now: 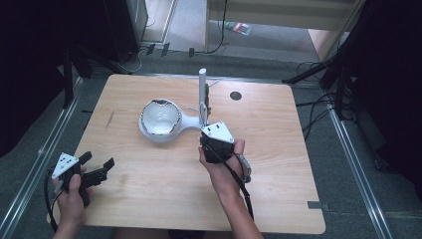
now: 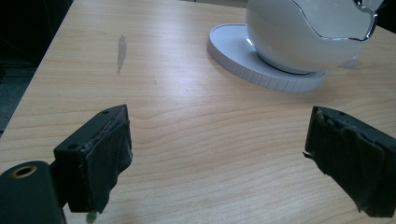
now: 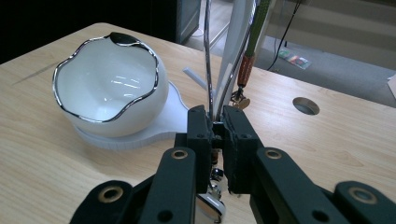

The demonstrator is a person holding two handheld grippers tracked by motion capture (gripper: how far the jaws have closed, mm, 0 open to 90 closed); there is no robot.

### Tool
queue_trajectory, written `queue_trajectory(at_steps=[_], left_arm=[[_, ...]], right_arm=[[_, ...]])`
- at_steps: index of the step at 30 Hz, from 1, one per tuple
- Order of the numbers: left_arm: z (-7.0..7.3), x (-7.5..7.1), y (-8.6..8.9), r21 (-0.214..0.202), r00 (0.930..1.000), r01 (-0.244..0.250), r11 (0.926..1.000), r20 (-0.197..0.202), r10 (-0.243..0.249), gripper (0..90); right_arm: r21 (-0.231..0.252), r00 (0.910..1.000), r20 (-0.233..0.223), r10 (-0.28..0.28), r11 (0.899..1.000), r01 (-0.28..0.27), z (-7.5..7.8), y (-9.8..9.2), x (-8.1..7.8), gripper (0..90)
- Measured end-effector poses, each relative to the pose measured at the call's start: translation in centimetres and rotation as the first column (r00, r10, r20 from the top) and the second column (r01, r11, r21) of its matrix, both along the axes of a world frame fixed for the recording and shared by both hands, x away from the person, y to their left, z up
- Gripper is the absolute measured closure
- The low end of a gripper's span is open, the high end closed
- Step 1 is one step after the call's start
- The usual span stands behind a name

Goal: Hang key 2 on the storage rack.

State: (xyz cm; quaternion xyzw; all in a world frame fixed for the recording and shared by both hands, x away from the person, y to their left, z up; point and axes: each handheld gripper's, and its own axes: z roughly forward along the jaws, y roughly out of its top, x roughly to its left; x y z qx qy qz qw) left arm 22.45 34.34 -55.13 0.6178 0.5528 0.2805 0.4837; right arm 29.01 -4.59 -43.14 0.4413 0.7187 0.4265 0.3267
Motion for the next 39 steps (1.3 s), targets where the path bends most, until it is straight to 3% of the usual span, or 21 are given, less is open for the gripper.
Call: queue_trajectory(at_steps=[19,39], left_arm=[[0.0,0.0,0.1,0.004,1.0000,0.003,1.0000,-0.001,-0.003,7.8],[0.0,0.0,0.0,0.002,1.0000,0.002,1.0000,-0.001,-0.002,7.8]], right_arm=[[0.024,0.9987,-0.038,-0.033,0.999,0.034,-2.4,0.3,4.2,83.2],[0.052,0.9931,-0.110,-0.041,0.998,0.047,-4.4,0.7,6.4,83.2]])
